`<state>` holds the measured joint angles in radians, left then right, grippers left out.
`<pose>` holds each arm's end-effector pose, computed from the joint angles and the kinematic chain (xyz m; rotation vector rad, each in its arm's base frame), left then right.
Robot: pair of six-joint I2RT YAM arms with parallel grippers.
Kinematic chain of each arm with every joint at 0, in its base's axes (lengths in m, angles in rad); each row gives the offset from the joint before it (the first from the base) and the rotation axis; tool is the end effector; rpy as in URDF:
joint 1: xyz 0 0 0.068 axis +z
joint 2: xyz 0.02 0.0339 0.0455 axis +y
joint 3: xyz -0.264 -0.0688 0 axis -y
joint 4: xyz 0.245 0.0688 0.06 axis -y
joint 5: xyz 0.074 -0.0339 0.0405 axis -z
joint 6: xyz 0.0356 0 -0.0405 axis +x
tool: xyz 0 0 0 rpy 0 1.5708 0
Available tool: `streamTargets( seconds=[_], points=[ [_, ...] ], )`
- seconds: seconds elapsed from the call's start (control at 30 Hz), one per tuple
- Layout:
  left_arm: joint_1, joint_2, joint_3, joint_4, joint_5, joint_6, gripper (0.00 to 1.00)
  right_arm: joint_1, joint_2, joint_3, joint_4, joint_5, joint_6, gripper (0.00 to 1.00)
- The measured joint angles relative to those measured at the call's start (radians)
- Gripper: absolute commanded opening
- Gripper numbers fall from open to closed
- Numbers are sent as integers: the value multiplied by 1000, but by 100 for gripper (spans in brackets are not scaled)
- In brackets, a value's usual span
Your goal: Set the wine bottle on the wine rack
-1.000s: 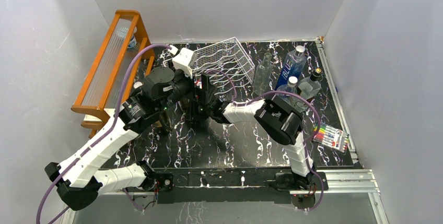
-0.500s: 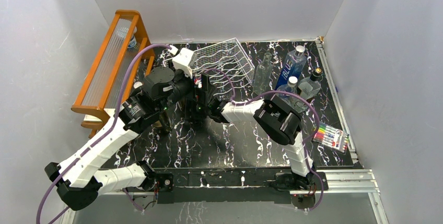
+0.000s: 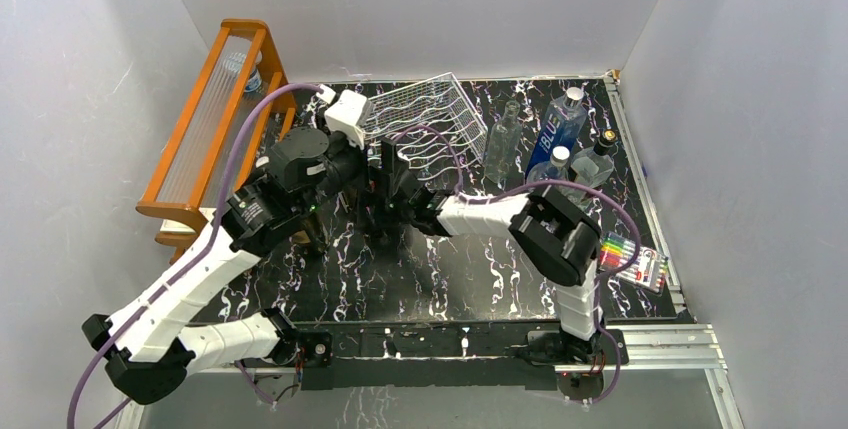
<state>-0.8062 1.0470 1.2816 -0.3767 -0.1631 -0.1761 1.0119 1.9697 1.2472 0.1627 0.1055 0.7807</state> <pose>0.1567 -0.1550 0.4420 0.4225 1.6947 -0.5870 0.2358 0.3700 0.1817 -0.1965 2.2688 0.9089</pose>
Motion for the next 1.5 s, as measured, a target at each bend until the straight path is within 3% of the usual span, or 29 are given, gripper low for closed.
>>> streamTargets(
  seconds=[0.4,0.67,0.93,1.17,1.3,1.5],
  points=[
    [0,-82,76,-9,-103,97,98,0,-292,-108,-55,21,-53,89],
    [0,-180,76,101,-154,165,98,34,-343,-63,-69,-49,-149,86],
    [0,-219,96,208,-231,237,98,156,-258,174,-47,-74,-262,86],
    [0,-277,96,271,-278,255,98,163,-87,378,-37,-79,-325,83],
    [0,-287,96,276,-297,255,98,164,-2,470,-56,-75,-369,68],
    [0,-282,96,270,-306,255,98,182,76,578,-83,-87,-473,54]
  ],
)
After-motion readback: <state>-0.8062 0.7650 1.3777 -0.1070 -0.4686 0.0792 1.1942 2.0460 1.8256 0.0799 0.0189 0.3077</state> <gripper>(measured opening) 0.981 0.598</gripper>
